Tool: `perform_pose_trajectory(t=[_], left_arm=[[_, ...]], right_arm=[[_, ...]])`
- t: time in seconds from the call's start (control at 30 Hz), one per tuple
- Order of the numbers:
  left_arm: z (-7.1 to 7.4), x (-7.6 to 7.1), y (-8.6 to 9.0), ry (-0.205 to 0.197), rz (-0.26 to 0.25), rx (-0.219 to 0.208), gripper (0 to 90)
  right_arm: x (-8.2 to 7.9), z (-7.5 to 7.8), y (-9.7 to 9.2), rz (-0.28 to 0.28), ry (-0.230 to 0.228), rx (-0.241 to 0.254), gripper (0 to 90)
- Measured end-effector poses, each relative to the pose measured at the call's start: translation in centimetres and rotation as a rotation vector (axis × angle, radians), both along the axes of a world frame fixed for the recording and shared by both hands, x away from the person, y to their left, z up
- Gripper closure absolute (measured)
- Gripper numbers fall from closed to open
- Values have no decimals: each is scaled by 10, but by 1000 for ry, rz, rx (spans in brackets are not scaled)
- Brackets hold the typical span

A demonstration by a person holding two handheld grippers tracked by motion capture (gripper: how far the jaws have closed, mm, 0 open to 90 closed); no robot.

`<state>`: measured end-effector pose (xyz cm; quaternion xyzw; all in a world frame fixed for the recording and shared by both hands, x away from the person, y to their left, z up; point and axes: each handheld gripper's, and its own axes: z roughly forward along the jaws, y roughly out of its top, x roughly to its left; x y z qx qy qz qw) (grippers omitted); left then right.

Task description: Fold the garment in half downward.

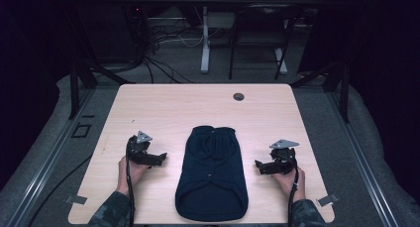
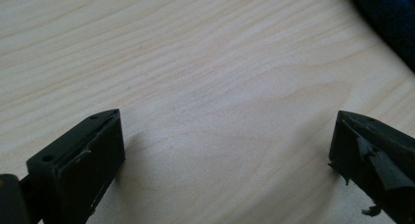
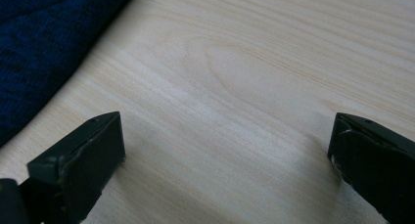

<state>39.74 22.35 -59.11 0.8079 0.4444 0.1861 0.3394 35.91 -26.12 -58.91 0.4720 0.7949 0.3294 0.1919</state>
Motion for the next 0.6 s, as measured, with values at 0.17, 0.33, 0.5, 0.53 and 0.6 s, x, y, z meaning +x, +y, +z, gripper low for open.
perform_pose_trajectory(t=[0.17,0.33,0.5,0.53,0.6], left_arm=[[9,5,-7,0,-24,-37,5],[21,16,-13,-5,-33,-92,5],[29,28,-27,8,-62,-89,5],[29,28,-27,8,-62,-89,5],[33,38,-39,28,-83,-74,9]], right_arm=[[8,5,4,15,29,-7,45],[13,16,12,44,45,31,47],[18,32,23,81,46,66,65],[18,32,23,81,46,66,65],[26,38,29,104,50,88,70]])
